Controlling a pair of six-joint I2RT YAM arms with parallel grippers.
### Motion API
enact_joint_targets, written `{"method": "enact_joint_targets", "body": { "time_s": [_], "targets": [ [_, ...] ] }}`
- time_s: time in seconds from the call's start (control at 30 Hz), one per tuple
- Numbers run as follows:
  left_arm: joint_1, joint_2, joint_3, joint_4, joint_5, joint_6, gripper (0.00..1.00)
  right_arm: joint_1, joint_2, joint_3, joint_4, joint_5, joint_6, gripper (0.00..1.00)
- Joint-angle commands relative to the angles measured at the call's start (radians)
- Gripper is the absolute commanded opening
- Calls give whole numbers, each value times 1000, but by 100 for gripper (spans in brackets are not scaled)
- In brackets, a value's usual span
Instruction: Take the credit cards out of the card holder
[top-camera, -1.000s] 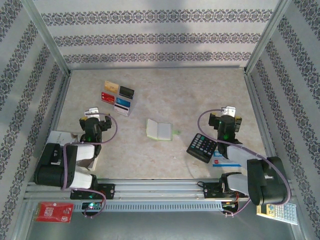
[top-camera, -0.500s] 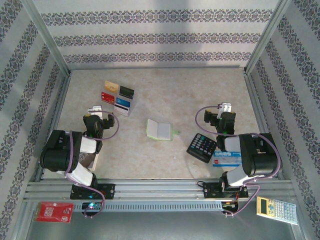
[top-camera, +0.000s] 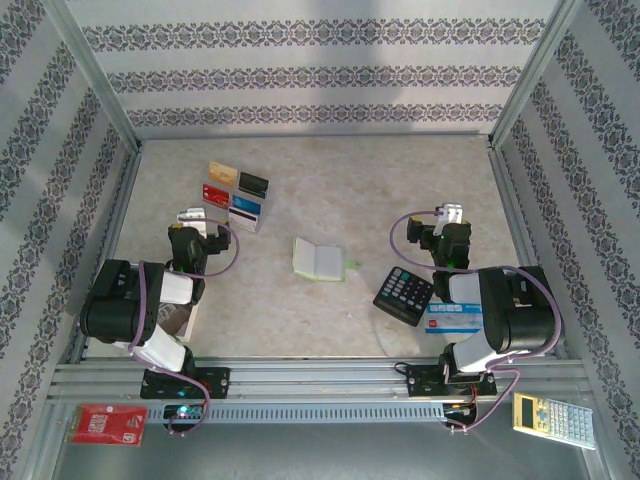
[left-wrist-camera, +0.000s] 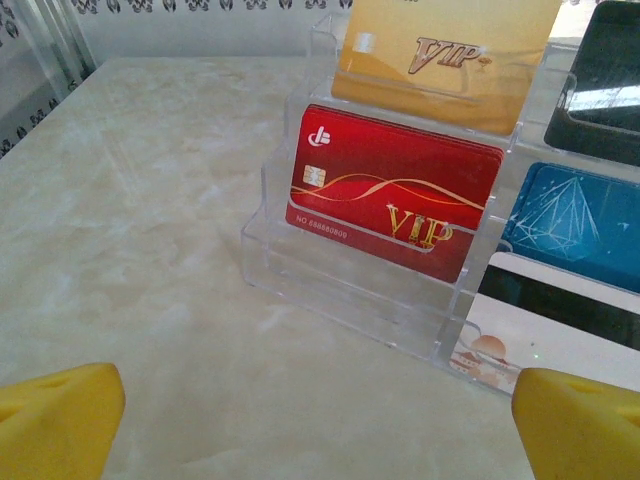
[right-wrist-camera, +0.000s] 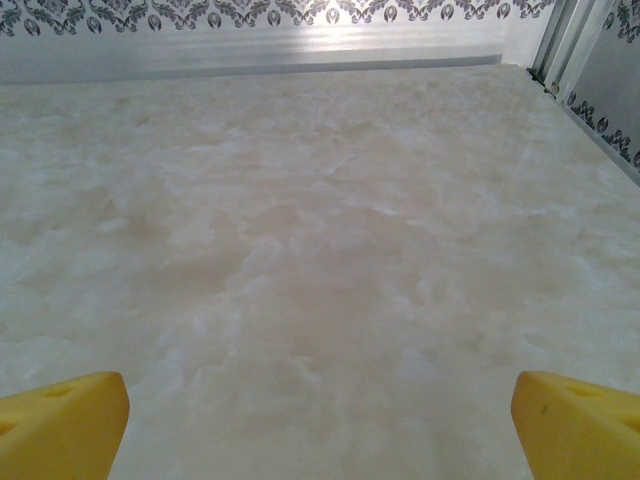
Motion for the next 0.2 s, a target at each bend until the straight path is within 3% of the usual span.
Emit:
{"method": "enact_joint_targets", "body": {
  "time_s": [0.0,0.17],
  "targets": [
    [9,10,17,5,18,17,100,-9,3,20,32,-22,-13,98],
    [9,5,19,-6,18,15,100,-8,-3,16,35,-28,-17,98]
  ]
}}
